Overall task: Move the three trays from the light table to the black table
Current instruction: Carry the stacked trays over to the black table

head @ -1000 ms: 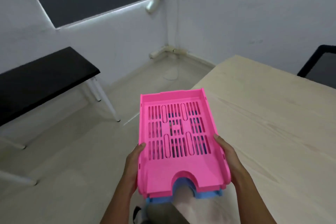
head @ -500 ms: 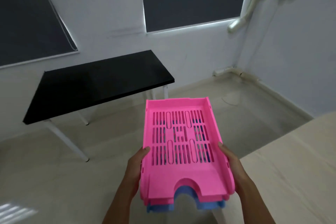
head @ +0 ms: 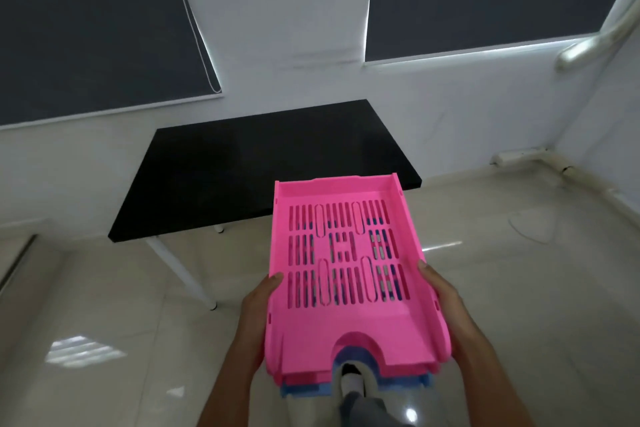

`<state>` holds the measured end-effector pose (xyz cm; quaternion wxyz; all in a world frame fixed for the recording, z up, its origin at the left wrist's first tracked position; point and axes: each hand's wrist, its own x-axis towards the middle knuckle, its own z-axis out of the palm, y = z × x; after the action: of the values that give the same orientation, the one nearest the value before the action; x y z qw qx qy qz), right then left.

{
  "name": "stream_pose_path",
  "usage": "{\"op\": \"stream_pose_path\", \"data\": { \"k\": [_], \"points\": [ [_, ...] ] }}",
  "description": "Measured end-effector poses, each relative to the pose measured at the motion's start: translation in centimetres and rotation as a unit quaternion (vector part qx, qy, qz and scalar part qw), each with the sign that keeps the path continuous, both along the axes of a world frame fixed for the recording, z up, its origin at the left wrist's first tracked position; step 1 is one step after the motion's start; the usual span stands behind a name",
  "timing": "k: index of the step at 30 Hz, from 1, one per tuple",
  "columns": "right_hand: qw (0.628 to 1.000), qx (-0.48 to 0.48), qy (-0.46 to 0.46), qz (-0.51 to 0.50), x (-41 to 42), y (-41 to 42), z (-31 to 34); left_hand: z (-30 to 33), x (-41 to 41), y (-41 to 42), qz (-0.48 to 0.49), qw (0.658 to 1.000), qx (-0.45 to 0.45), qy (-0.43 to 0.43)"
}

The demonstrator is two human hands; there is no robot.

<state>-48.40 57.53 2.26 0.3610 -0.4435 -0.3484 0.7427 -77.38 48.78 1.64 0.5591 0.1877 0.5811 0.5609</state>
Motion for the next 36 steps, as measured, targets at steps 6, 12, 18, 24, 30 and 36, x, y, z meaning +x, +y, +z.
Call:
{"op": "stream_pose_path", "data": {
  "k": [6,12,18,24,30,36],
  "points": [
    [0.999,0.016,-0.007,0.048,-6.4,13.3,1.7,1.0,-5.5,10.8,0.043,0.999,0.004,-0.001],
    [0.997,0.008,-0.008,0.079,-13.0,23.6,2.1,2.2,-11.7,19.4,0.068,0.998,0.0,-0.001],
    [0.996,-0.023,-0.03,0.078,-20.1,32.1,0.4,1.4,-18.4,27.4,0.1,0.995,-0.01,-0.005],
    [0.994,-0.028,-0.029,0.097,-26.4,40.3,-0.1,-0.8,-24.5,35.4,0.094,0.995,-0.021,-0.039],
    [0.993,-0.076,-0.016,0.087,-31.7,46.0,-0.6,-1.1,-30.1,41.8,0.073,0.995,-0.038,-0.052],
    [0.993,-0.086,-0.026,0.081,-34.7,49.9,-1.2,-1.9,-33.1,45.6,0.077,0.994,-0.063,-0.039]
  ]
}}
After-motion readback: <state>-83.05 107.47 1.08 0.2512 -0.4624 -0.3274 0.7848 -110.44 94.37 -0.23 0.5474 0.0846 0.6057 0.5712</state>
